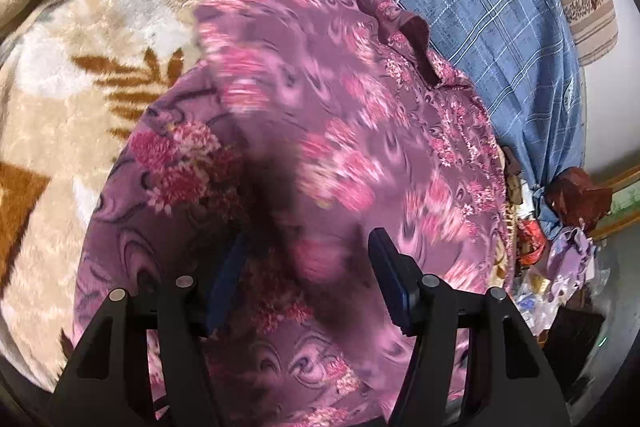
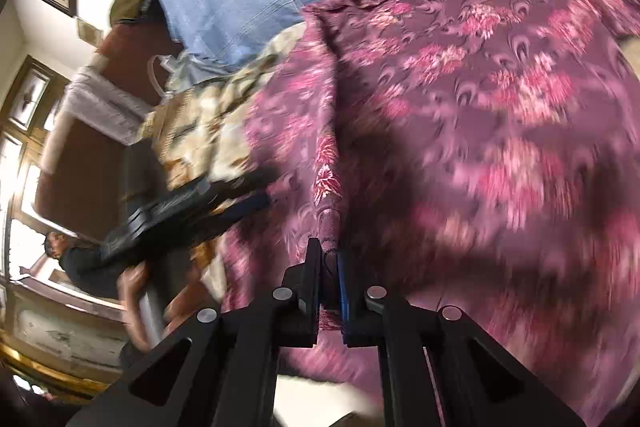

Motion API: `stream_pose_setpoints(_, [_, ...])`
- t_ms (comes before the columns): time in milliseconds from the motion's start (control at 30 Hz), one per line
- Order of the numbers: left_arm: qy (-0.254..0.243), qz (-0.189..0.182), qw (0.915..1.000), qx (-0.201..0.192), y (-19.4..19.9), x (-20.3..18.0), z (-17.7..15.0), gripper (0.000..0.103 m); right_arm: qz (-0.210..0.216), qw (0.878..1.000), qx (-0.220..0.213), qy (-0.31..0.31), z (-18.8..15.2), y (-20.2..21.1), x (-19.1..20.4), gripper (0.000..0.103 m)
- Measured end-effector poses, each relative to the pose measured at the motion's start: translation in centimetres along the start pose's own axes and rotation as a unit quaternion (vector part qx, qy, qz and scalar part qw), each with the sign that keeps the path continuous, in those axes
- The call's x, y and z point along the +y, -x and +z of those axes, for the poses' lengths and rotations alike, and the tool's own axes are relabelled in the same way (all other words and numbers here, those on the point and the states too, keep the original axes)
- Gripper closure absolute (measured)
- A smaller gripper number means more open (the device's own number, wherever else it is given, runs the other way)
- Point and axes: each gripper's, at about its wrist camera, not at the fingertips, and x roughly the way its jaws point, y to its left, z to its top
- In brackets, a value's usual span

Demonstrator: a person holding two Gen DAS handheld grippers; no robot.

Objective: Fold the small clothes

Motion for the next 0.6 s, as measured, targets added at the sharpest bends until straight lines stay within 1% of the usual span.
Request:
stream_pose_setpoints(33, [0.002, 0.006, 1.0, 0.001, 0.0, 0.1, -0.2, 0.041, -0.009, 1.0, -0.004, -0.003, -0.9, 0.5, -0.1, 0.095])
stream_pose_setpoints(100, [-0.001, 0.012, 0.9999, 0.006, -0.4, 0.3, -0.5, 0.041, -0.032, 0.999, -0.011, -0.02, -2.2, 0.1, -1.3, 0.089])
stream_pose_setpoints(133, [-0.003, 0.008, 0.9999, 0.006, -0.2, 0.5, -0.6, 0.041, -0.05, 0.998, -0.001, -0.031, -2.7, -0.9, -2.5, 0.088])
stream_pose_setpoints(167, [-0.004, 0.003, 1.0, -0.001, 0.5, 0.7, -0.7, 0.041, -0.069, 0.997, 0.019, -0.035, -3.0, -2.3, -3.4, 0.088])
stream_pose_setpoints(200, [-0.002, 0.0, 0.9999, -0.011, 1.0, 0.9, -0.7, 0.041, -0.075, 0.996, 0.028, -0.036, -3.2, -2.9, -3.8, 0.087])
stream_pose_setpoints(267, [0.005, -0.001, 0.9994, -0.035, 2.5, 2.0, -0.4, 0.041, -0.047, 0.998, 0.018, -0.046, -3.4, -2.5, -4.1, 0.076])
stream_pose_setpoints(300, [0.015, 0.002, 0.9989, -0.044, 3.0, 2.7, -0.1, 0.041, -0.032, 0.999, 0.006, -0.042, -3.3, -1.8, -3.8, 0.06])
stream_pose_setpoints(333, [0.026, 0.002, 0.9985, -0.048, 3.3, 3.3, 0.3, 0.041, -0.031, 0.999, -0.013, -0.033, -3.0, -0.9, -3.4, 0.046])
stream_pose_setpoints(400, [0.051, -0.01, 0.9975, -0.048, 3.4, 4.6, 1.2, 0.041, -0.041, 0.999, -0.032, -0.015, -2.6, 0.0, -2.6, 0.045])
stream_pose_setpoints(433, [0.061, -0.014, 0.997, -0.045, 3.2, 5.1, 1.8, 0.041, -0.044, 0.998, -0.035, 0.0, -2.2, 0.2, -2.0, 0.045])
stream_pose_setpoints(533, [0.066, -0.027, 0.9967, -0.039, 2.4, 5.5, 3.6, 0.041, -0.049, 0.998, -0.031, 0.006, -1.6, -0.5, -2.1, 0.045])
stream_pose_setpoints(567, [0.067, -0.027, 0.9967, -0.037, 2.1, 5.5, 4.2, 0.041, -0.055, 0.998, -0.029, 0.008, -1.4, -0.8, -2.3, 0.045])
stream_pose_setpoints(600, [0.067, -0.018, 0.9969, -0.037, 1.9, 5.5, 4.9, 0.041, -0.06, 0.998, -0.031, 0.009, -1.7, -0.7, -2.5, 0.045])
